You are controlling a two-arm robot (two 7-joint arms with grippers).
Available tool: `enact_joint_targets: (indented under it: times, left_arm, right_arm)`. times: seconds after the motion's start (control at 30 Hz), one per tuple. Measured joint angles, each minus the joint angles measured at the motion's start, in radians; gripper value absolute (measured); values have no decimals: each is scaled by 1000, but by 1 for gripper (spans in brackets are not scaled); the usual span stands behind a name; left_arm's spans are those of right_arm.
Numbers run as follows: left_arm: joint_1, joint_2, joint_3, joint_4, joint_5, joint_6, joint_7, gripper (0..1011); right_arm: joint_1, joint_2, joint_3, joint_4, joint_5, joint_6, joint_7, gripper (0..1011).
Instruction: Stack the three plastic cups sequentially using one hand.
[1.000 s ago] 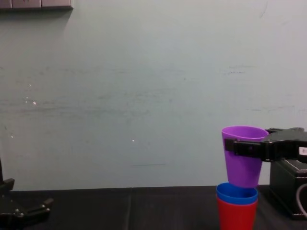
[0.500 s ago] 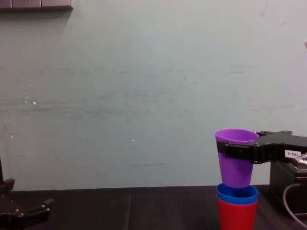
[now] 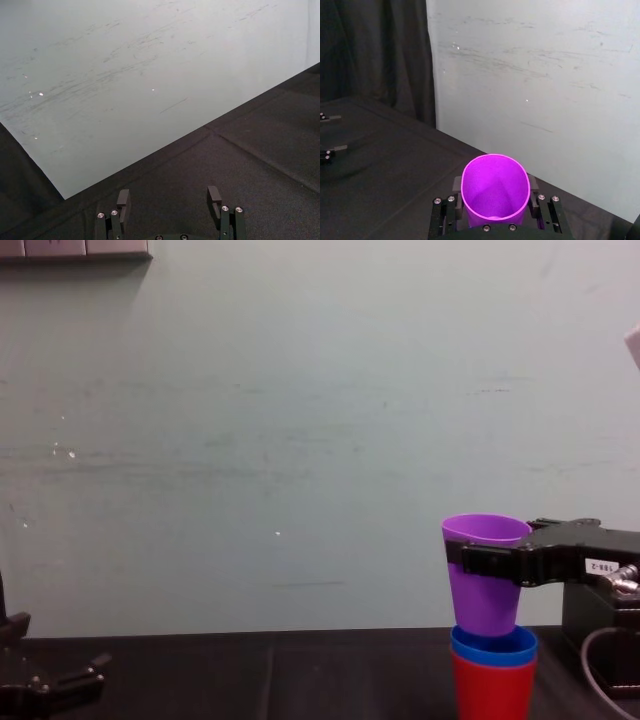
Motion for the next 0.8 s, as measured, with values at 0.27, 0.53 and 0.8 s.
enact_joint_targets:
  times: [0.27, 0.53, 0.8]
  left_arm:
    - [0, 0, 0, 0, 0, 0, 0, 1005]
    - [0, 0, 0, 0, 0, 0, 0, 1004]
    - [0, 0, 0, 0, 0, 0, 0, 1005]
  right_arm:
    - [4, -4, 0, 9, 0, -7, 9, 733]
    - [-3, -4, 3, 14, 4, -14, 15, 733]
    - [-9, -3, 3, 24, 7, -20, 18, 732]
